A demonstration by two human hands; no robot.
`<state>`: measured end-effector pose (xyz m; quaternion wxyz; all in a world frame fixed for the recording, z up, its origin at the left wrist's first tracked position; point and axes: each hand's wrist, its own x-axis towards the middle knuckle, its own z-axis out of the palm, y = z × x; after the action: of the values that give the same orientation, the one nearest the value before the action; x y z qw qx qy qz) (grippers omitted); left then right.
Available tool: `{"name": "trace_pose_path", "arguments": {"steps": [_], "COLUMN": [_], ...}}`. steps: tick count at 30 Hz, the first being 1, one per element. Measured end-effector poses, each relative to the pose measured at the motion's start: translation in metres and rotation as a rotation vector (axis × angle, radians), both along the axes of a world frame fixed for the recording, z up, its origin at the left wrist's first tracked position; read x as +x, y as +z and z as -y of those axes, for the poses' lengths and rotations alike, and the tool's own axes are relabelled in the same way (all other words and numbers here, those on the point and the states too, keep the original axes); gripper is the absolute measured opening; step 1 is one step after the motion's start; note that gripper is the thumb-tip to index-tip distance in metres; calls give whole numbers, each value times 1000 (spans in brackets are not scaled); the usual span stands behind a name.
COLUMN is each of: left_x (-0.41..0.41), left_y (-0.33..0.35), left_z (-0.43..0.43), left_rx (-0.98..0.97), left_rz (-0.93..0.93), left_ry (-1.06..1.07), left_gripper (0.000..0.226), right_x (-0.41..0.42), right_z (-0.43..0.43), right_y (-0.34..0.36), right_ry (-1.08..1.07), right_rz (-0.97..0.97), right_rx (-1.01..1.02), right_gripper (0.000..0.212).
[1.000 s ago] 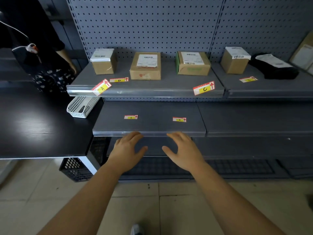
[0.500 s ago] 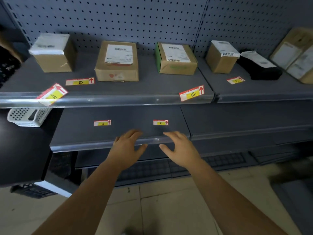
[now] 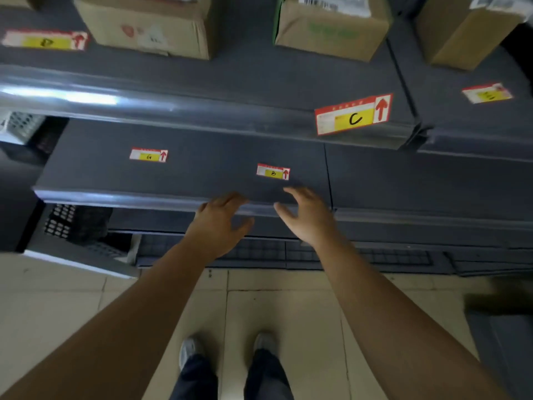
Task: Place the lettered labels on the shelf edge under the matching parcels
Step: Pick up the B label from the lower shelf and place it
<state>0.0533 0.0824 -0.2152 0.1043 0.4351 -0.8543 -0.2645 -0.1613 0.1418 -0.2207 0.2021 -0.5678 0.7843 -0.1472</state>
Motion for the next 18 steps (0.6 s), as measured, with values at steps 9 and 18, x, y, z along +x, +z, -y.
{"name": "trace_pose_path", "arguments": {"steps": [9,18], "left_x": [-23,-22], "left_y": [-24,-39], "left_z": [6,30], "left_rx": [0,9], "left_rz": [0,27], "left_ry": [114,120], "left_gripper": [48,52], "right_x": [-40,-51], "right_z": [62,100], "right_y": [-40,-58], "right_ry": [17,-46], "right_rz": [-78,-169], "right_rx": [-108,-3], "right_gripper": [38,47]}}
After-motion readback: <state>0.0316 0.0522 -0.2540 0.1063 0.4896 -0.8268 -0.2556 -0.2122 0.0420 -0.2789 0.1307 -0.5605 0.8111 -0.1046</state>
